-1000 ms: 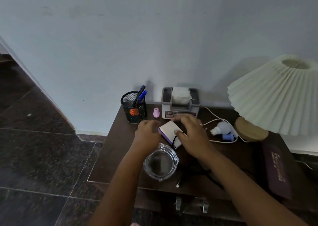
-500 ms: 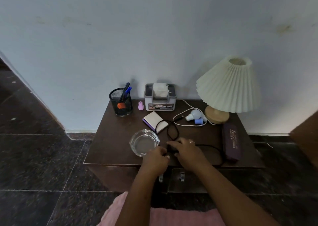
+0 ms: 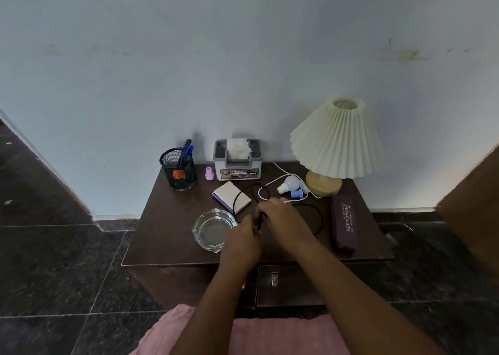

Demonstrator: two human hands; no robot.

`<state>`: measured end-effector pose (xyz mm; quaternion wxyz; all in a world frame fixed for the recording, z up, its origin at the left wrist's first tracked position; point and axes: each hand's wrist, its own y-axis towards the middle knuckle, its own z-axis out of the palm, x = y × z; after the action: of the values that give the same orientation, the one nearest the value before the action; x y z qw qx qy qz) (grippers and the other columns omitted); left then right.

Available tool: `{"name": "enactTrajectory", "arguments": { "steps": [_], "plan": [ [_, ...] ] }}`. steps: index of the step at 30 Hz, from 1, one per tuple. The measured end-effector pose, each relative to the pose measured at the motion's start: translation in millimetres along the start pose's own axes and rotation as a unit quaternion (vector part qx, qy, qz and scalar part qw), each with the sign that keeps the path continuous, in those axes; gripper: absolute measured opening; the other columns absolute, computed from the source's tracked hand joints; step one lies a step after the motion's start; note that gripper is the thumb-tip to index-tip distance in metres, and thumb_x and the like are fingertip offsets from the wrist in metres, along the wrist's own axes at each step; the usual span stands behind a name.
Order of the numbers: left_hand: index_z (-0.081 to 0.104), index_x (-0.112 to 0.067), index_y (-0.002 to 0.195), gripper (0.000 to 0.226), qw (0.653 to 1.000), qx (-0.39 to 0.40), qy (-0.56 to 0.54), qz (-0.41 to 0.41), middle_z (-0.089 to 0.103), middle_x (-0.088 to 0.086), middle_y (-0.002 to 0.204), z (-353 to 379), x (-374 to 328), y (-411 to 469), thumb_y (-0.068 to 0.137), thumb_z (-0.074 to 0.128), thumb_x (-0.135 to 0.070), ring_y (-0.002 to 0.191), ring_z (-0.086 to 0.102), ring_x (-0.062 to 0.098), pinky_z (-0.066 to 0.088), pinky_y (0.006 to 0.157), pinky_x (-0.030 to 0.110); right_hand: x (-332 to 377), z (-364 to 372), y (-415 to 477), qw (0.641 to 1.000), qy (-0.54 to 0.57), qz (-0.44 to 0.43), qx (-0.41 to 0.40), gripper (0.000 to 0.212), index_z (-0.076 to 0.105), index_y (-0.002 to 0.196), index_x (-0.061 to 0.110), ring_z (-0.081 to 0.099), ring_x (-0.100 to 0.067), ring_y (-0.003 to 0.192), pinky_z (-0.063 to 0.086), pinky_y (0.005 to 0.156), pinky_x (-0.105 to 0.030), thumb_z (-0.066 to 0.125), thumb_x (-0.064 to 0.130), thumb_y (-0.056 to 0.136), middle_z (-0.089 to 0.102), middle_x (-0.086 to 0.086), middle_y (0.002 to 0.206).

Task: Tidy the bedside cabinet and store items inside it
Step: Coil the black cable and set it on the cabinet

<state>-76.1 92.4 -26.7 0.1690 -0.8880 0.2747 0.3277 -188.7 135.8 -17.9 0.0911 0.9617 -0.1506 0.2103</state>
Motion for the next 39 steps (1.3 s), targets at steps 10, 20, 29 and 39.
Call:
{"name": "enactTrajectory", "arguments": {
  "steps": [10, 20, 29, 39],
  "plan": [
    [0.052, -0.021, 0.077, 0.029, 0.960, -0.070, -0.270, -0.009, 0.047, -0.002, 0.066, -26.8, -28.8, -27.1, 0.098, 0.035, -0.008, 0.065, 0.048, 0.019, 0.040, 0.063, 0.030, 14.2, -49.1, -33.7, 0.985, 0.088, 0.010, -0.151, 0.029, 0.066, 0.113, 0.019, 0.052, -0.018, 0.101, 0.039, 0.084, -0.025, 0.058, 0.008, 0.086, 0.060, -0.004, 0.104],
    [0.047, -0.013, 0.080, 0.028, 0.825, 0.089, -0.556, -0.053, 0.044, -0.004, 0.053, -58.9, -40.4, -85.5, 0.101, 0.036, -0.028, 0.042, 0.038, 0.009, 0.042, 0.058, 0.028, 19.7, -50.3, -73.8, 0.973, 0.134, 0.095, -0.160, 0.017, 0.067, 0.101, 0.016, 0.058, -0.018, 0.090, 0.043, 0.075, -0.027, 0.064, 0.023, 0.086, 0.064, -0.003, 0.096],
    [0.058, -0.009, 0.101, 0.024, 0.754, 0.120, -0.643, -0.052, 0.067, -0.001, 0.069, -53.5, -42.3, -87.6, 0.100, 0.038, -0.022, 0.057, 0.061, 0.011, 0.055, 0.067, 0.030, 11.8, -42.4, -76.0, 0.984, 0.100, 0.147, -0.024, 0.022, 0.065, 0.091, 0.021, 0.052, -0.022, 0.099, 0.043, 0.082, -0.034, 0.051, 0.039, 0.092, 0.051, -0.006, 0.101],
    [0.062, -0.005, 0.105, 0.029, 0.685, 0.067, -0.725, -0.029, 0.076, 0.005, 0.086, -58.4, -45.4, -43.6, 0.101, 0.035, -0.017, 0.072, 0.073, 0.014, 0.060, 0.068, 0.026, 18.2, -33.3, -49.2, 0.983, 0.182, 0.000, -0.010, 0.030, 0.056, 0.124, 0.020, 0.057, -0.002, 0.095, 0.041, 0.080, -0.009, 0.045, 0.015, 0.097, 0.065, 0.005, 0.110]
  ]
}}
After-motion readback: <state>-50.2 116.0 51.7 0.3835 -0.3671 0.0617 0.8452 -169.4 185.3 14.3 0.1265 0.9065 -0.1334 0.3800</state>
